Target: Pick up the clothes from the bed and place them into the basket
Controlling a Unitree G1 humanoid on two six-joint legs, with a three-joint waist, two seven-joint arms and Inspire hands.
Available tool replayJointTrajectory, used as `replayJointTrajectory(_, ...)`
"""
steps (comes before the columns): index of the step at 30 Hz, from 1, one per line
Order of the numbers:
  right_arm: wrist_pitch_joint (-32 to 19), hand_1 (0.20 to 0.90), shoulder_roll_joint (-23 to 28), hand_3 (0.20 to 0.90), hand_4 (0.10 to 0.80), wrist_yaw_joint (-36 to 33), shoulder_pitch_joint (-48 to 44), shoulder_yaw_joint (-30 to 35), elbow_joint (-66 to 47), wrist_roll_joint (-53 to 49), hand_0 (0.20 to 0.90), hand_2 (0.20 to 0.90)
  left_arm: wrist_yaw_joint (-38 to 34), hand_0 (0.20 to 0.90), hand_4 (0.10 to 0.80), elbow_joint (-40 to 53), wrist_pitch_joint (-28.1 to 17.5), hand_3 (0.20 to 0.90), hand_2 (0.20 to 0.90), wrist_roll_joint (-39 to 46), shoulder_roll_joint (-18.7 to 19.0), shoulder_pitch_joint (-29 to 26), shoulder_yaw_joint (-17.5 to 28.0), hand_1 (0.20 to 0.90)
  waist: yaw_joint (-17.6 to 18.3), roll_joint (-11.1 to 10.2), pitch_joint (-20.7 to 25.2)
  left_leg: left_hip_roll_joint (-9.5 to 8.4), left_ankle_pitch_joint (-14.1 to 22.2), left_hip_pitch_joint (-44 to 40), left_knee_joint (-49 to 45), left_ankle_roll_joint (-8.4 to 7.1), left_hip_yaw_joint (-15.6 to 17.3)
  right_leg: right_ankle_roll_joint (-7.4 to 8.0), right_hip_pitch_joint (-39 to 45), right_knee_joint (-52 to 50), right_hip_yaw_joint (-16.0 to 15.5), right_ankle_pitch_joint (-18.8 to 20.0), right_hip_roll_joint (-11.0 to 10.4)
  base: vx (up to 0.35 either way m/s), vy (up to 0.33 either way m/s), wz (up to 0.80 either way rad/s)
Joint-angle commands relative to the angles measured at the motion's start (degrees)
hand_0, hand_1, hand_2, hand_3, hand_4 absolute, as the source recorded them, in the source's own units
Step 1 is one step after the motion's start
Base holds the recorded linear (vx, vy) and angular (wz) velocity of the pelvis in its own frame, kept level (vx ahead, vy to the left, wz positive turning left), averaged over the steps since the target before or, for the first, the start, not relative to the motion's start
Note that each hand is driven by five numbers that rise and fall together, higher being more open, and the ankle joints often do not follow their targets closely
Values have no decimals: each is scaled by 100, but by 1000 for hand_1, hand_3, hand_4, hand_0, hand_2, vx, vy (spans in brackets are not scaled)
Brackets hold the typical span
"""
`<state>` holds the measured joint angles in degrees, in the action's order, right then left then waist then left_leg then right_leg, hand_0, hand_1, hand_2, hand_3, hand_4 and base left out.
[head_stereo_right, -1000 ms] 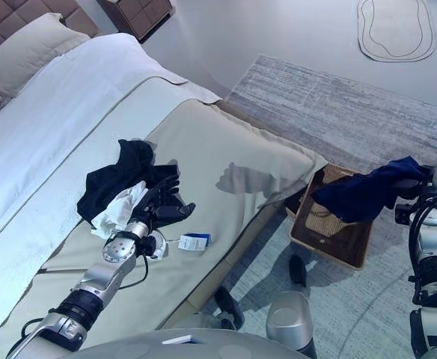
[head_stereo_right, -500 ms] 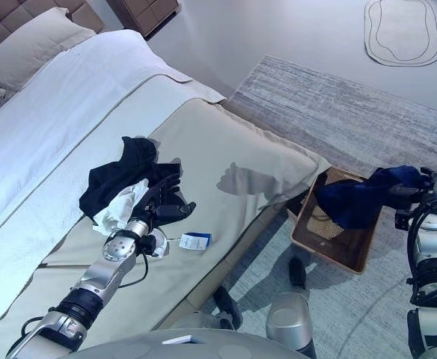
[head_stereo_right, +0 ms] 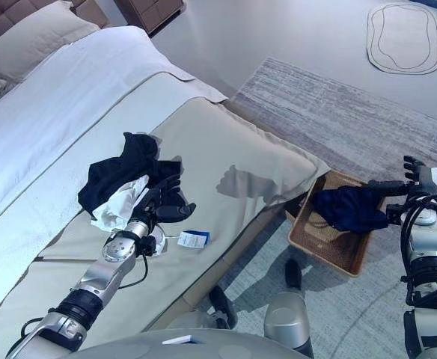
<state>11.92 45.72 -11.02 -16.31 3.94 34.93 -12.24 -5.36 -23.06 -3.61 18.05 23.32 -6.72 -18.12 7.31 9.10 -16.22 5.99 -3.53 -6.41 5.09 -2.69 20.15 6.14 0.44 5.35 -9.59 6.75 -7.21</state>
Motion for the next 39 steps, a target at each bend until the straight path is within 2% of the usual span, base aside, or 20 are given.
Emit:
replayJointTrajectory(1, -474, 900, -94, 900, 800, -82, -41, -154, -370, 311, 900, 900, -123, 900, 800, 337, -431, 900, 900, -167, 332, -98, 206, 900, -119, -565, 635, 40, 379, 33, -142, -242, -211, -196, 179, -126, -125, -534, 220, 7, -4, 4)
replayJointTrajectory(14, -913, 900, -385, 900, 800, -74, -301, -546, -738, 494, 900, 900, -450, 900, 800, 214, -267, 900, 900, -36, 187, 24, 349, 900, -458, -746, 680, 27, 389, 38, -243, -208, -542, -270, 372, -254, -314, -658, 192, -10, 0, 8)
replayJointTrajectory(19, -852, 900, -407, 900, 800, -311, -1213, -1058, -735, 662, 900, 900, -640, 900, 800, -53, -52, 900, 900, 19, 77, 81, 402, 900, -773, -727, 595, -27, 341, 201, -303, -242, -791, -330, 422, -275, -552, -717, 124, -58, 24, 26)
replayJointTrajectory(23, -987, 900, -484, 900, 800, -513, -1710, -1402, -796, 935, 900, 900, -626, 900, 800, -176, -113, 900, 900, 87, 23, 261, 530, 900, -1028, -717, 576, -77, 268, 338, -316, -267, -960, -376, 463, -296, -723, -779, 95, -11, 29, 33)
replayJointTrajectory(25, -1026, 900, -497, 900, 800, -579, -1839, -1504, -856, 921, 900, 900, -557, 900, 800, -196, -149, 900, 900, 69, 0, 306, 576, 900, -1099, -716, 553, -40, 227, 413, -382, -296, -806, -389, 481, -311, -917, -792, 45, -32, 57, 51)
replayJointTrajectory(28, -1116, 900, -481, 900, 800, -771, -2024, -1627, -881, 1352, 900, 900, -446, 900, 800, -309, -194, 900, 900, 24, -70, 185, 598, 900, -1092, -738, 463, 105, 256, 494, -670, -329, -239, -383, 476, -414, -1321, -797, -141, -70, 98, 64)
replayJointTrajectory(29, -1116, 900, -481, 900, 800, -771, -2025, -1628, -881, 1352, 900, 900, -445, 900, 800, -309, -194, 900, 900, 24, -70, 184, 599, 900, -1089, -738, 463, 105, 258, 497, -673, -329, -241, -383, 476, -415, -1323, -797, -141, -33, 159, 78)
replayJointTrajectory(30, -1110, 900, -447, 900, 800, -890, -2140, -1718, -871, 1600, 900, 900, -403, 900, 800, -339, -198, 900, 900, 7, -85, 89, 579, 900, -1126, -754, 412, 103, 346, 572, -878, -285, -154, -368, 446, -590, -1471, -836, -280, 102, 162, 78)
replayJointTrajectory(32, -1050, 900, -482, 900, 800, -872, -2254, -1868, -786, 1650, 900, 900, -443, 900, 800, -328, -207, 900, 900, -6, -68, 117, 577, 900, -1229, -756, 404, 46, 526, 504, -914, -240, -304, -287, 500, -806, -1475, -992, -369, 178, 176, 67)
replayJointTrajectory(35, -943, 900, -632, 900, 800, -874, -2057, -2000, -962, 1904, 900, 900, -489, 900, 800, -104, -80, 900, 900, -26, 40, 326, 695, 900, -1374, -713, 462, -105, 506, 352, -648, -45, -459, -266, 512, -1409, -1528, -1328, -361, 210, 122, 34)
replayJointTrajectory(36, -917, 900, -672, 900, 800, -868, -1936, -1974, -1091, 1958, 900, 900, -475, 900, 800, 2, -72, 900, 900, -57, 117, 428, 752, 900, -1398, -693, 475, -144, 405, 378, -566, 73, -499, -257, 378, -1751, -1548, -1260, -366, 189, 57, 30)
replayJointTrajectory(38, -963, 900, -713, 900, 800, -873, -1729, -1923, -1271, 2010, 900, 900, -481, 900, 800, 162, -57, 900, 900, -173, 221, 560, 844, 900, -1401, -686, 458, -230, 390, 301, -443, 162, -727, -140, 119, -2285, -1336, -1123, -378, 161, -41, 27)
replayJointTrajectory(39, -843, 900, -737, 900, 800, -909, -1763, -1960, -1356, 2007, 900, 900, -443, 900, 800, 195, -107, 900, 900, -180, 342, 550, 837, 900, -1371, -687, 399, -246, 387, 279, -422, 146, -999, -96, -65, -2111, -1032, -1041, -323, 92, -161, 44)
